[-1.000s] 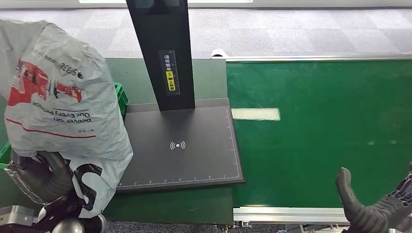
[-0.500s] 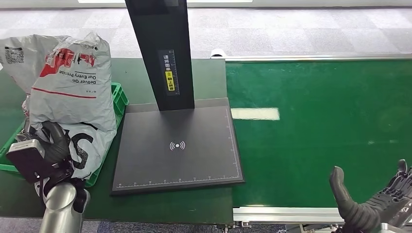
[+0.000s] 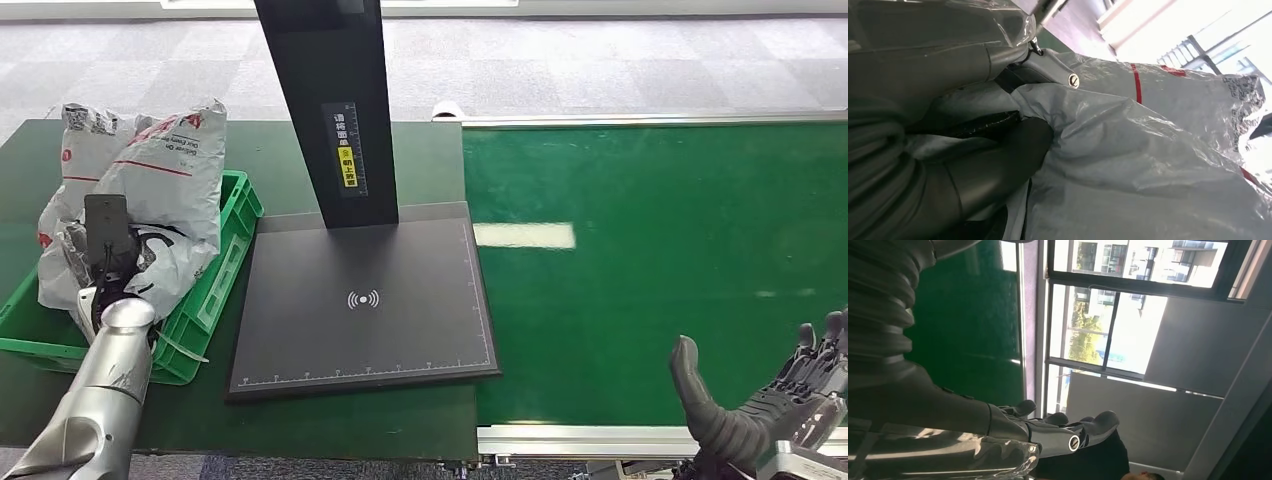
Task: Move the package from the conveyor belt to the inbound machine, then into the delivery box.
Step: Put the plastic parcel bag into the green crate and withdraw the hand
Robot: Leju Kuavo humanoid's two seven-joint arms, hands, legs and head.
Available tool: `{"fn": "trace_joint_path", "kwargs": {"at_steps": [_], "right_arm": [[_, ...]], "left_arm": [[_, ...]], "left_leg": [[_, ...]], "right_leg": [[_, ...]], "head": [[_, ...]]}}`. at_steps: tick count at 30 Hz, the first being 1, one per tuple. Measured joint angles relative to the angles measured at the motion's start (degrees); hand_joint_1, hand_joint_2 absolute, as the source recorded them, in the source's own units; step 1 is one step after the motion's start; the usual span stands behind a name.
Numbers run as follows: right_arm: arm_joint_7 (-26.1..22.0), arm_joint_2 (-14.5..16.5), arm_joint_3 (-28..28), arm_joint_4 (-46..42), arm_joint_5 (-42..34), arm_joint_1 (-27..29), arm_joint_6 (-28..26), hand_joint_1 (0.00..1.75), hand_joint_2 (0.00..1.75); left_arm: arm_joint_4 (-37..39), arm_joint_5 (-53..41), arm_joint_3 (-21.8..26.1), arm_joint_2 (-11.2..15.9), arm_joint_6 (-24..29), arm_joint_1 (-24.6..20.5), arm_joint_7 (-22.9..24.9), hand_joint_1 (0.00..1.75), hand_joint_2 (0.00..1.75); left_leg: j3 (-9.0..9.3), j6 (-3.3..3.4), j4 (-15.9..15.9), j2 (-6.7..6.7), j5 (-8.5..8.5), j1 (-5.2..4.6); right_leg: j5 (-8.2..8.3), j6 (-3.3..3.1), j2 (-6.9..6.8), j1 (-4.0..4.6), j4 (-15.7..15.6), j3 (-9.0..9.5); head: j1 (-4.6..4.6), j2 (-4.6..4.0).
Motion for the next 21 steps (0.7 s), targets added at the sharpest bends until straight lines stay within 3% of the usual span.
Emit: {"fn": "trace_joint_path", "kwargs": {"at_steps": [9,16,21], "right_arm": [[1.0,-1.39,0.69,1.24,-0.16,-0.37,-1.1,0.0,1.75],[1.09,-1.76,1.15,2.0,0.04,-0.46,-1.09,0.0,1.75],[1.09,-1.92,1.25,2.36,0.1,-0.63,-1.52,0.0,1.75]], "left_arm": [[7.58,0.63,6.82,5.23,1.49,-3.71,-2.03,1.75,1.75],[9.05,1.41,11.14,7.01,2.14,-3.73,-3.42,1.75,1.75],[9.23,4.42,15.17,7.22,2.66,-3.47,-9.57,1.75,1.75]], "left_leg": [[-0.02,-0.01,-0.01,0.02,0.0,0.03],[-0.05,-0.01,-0.01,0.01,0.0,0.03],[-0.05,-0.01,-0.01,0.02,0.0,0.03]], "right_leg": [[-0.01,-0.01,0.02,0.04,0.02,-0.06],[-0.01,-0.01,0.02,0.04,0.02,-0.06],[-0.01,-0.01,0.02,0.04,0.02,-0.08]], "head": [[0.01,0.0],[0.01,0.0],[0.01,0.0]]}}
